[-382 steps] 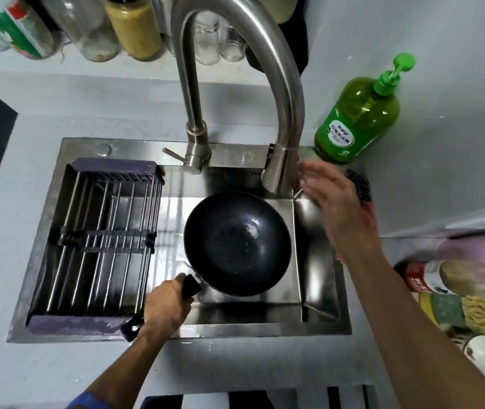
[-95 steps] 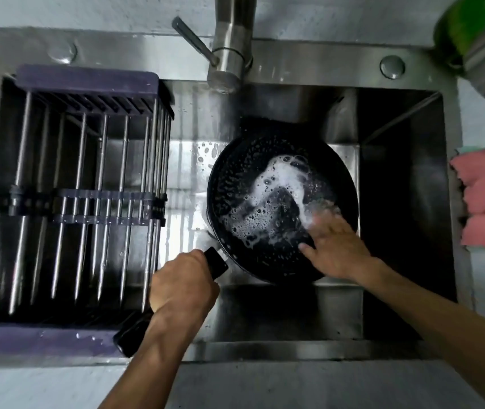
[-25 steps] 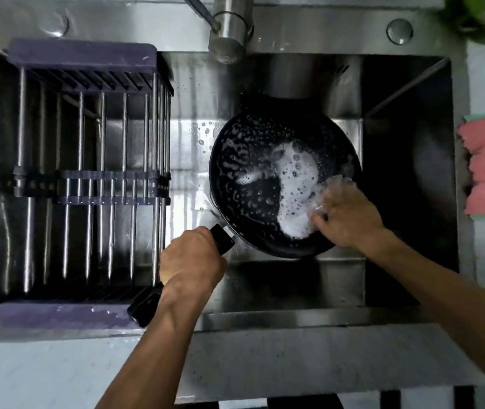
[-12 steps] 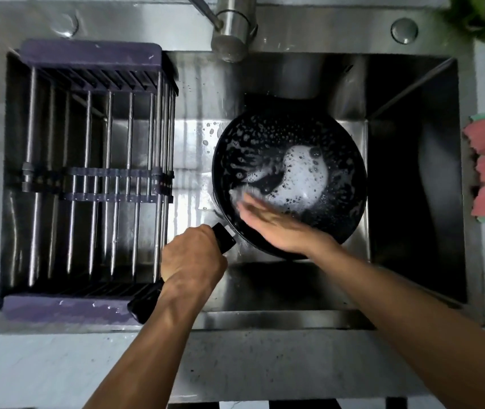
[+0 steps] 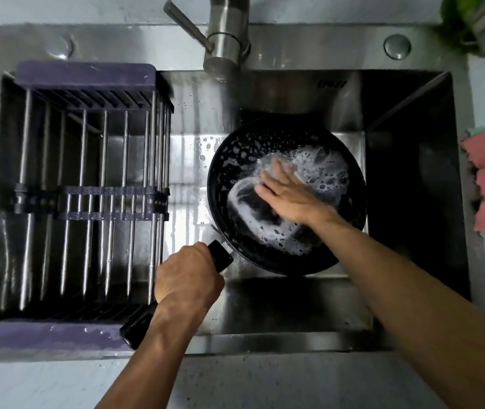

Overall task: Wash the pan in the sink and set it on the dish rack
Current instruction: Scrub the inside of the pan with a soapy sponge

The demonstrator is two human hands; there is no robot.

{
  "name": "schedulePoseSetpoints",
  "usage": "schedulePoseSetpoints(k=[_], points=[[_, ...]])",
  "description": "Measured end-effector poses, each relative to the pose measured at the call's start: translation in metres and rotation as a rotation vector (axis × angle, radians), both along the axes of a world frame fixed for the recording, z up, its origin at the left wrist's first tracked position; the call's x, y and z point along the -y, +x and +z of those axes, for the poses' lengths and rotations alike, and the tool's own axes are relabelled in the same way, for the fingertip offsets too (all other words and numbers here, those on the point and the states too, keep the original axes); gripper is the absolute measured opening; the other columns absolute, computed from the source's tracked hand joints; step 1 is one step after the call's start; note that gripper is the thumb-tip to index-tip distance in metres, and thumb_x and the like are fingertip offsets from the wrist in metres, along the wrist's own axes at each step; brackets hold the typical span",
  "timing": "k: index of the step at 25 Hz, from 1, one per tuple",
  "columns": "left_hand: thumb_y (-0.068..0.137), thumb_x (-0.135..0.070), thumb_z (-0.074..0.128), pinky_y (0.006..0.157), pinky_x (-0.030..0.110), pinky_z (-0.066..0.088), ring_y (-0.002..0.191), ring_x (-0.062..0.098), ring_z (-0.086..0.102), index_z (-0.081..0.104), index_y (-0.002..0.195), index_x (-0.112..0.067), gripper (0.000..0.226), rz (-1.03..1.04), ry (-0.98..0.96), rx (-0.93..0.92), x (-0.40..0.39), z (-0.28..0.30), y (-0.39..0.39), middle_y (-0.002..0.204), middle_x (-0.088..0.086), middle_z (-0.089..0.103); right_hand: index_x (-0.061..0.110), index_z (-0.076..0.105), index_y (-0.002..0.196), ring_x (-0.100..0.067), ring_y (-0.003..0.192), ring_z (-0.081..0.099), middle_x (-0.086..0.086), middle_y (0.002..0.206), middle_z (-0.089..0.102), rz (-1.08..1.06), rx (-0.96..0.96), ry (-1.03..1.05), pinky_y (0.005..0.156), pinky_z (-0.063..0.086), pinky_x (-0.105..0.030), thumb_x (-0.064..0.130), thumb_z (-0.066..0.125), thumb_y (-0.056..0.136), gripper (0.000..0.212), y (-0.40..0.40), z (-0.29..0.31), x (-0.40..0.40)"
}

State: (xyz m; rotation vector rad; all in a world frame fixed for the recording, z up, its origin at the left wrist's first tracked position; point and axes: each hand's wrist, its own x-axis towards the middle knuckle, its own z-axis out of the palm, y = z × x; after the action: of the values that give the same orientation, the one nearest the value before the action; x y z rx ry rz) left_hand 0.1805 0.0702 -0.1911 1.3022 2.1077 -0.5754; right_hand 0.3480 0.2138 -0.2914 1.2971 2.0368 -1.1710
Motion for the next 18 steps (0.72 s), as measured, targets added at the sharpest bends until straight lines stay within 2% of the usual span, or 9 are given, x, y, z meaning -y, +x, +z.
schedulePoseSetpoints(k=[2,4,7,8,10,12,15,17,18], points=[[0.083,-0.024,0.063,0.067,0.029,0.04,0.085,0.024,0.062,0.057,0.112,-0.016,0.031,-0.012,0.002,-0.009,-0.002,-0.001,-0.001,0.101,0.004,0.065,0.039,-0.003,0.159,-0.021,0.15,-0.027,0.008,0.161,-0.031,-0.004,0.148,0.033,0.122,-0.008,-0.055,0.071,0.015,0.098,0.072,0.045,-0.002,0.004],[0.083,-0.026,0.064,0.068,0.029,0.04,0.092,0.025,0.064,0.057,0.113,-0.016,0.032,-0.022,-0.011,-0.012,-0.002,0.001,0.0,0.103,0.004,0.065,0.039,0.005,0.16,-0.021,0.149,-0.028,0.01,0.162,-0.03,0.014,0.116,-0.115,0.121,-0.011,-0.049,0.069,0.018,0.099,0.069,0.046,0.019,0.051],[0.083,-0.026,0.063,0.068,0.03,0.039,0.094,0.026,0.065,0.057,0.113,-0.016,0.032,-0.032,-0.013,-0.008,0.0,0.0,0.001,0.104,0.004,0.065,0.04,-0.002,0.159,-0.008,0.149,-0.026,0.019,0.162,-0.025,-0.271,-0.42,-0.377,0.122,-0.012,-0.046,0.064,0.017,0.103,0.064,-0.034,0.024,0.066],[0.083,-0.025,0.063,0.068,0.03,0.039,0.094,0.025,0.064,0.057,0.112,-0.016,0.031,-0.035,-0.005,-0.008,-0.001,-0.001,0.001,0.103,0.004,0.065,0.041,-0.007,0.158,-0.006,0.148,-0.026,0.02,0.161,-0.027,-0.367,-0.517,-0.318,0.122,-0.014,-0.046,0.061,0.019,0.104,0.062,-0.06,0.019,0.046],[0.083,-0.024,0.062,0.067,0.03,0.039,0.092,0.024,0.064,0.057,0.111,-0.016,0.03,-0.029,-0.002,-0.011,0.0,-0.003,0.0,0.102,0.003,0.065,0.038,-0.007,0.158,-0.009,0.147,-0.031,0.015,0.161,-0.032,-0.564,-0.465,-0.039,0.122,-0.016,-0.05,0.055,0.024,0.106,0.063,-0.08,0.006,-0.002],[0.083,-0.023,0.061,0.068,0.03,0.04,0.091,0.024,0.064,0.057,0.11,-0.017,0.028,-0.02,-0.001,-0.014,-0.001,-0.004,-0.001,0.101,0.002,0.065,0.033,0.0,0.159,-0.011,0.147,-0.03,0.01,0.162,-0.03,-0.655,-0.414,0.049,0.123,-0.014,-0.051,0.05,0.027,0.107,0.061,-0.083,-0.01,0.0],[0.083,-0.022,0.059,0.067,0.029,0.04,0.092,0.024,0.065,0.057,0.11,-0.017,0.027,-0.038,-0.023,-0.015,0.002,-0.004,-0.001,0.103,0.002,0.065,0.036,-0.003,0.158,-0.007,0.147,-0.03,0.018,0.16,-0.031,-0.476,-0.566,-0.143,0.12,-0.018,-0.042,0.051,0.024,0.107,0.059,-0.089,-0.003,0.051],[0.084,-0.022,0.058,0.066,0.029,0.039,0.09,0.022,0.064,0.057,0.11,-0.018,0.026,-0.046,-0.009,-0.013,0.004,-0.003,-0.001,0.101,0.001,0.064,0.037,-0.005,0.158,-0.011,0.148,-0.031,0.014,0.161,-0.031,-0.331,-0.464,0.04,0.123,-0.013,-0.047,0.055,0.021,0.106,0.061,-0.077,-0.012,0.025],[0.084,-0.022,0.057,0.065,0.029,0.039,0.089,0.022,0.064,0.057,0.109,-0.018,0.025,-0.047,0.001,-0.011,0.003,-0.002,0.001,0.101,0.001,0.065,0.035,-0.006,0.158,-0.016,0.148,-0.031,0.01,0.161,-0.032,-0.189,-0.286,0.211,0.124,-0.01,-0.049,0.057,0.018,0.105,0.062,-0.056,-0.02,-0.002]])
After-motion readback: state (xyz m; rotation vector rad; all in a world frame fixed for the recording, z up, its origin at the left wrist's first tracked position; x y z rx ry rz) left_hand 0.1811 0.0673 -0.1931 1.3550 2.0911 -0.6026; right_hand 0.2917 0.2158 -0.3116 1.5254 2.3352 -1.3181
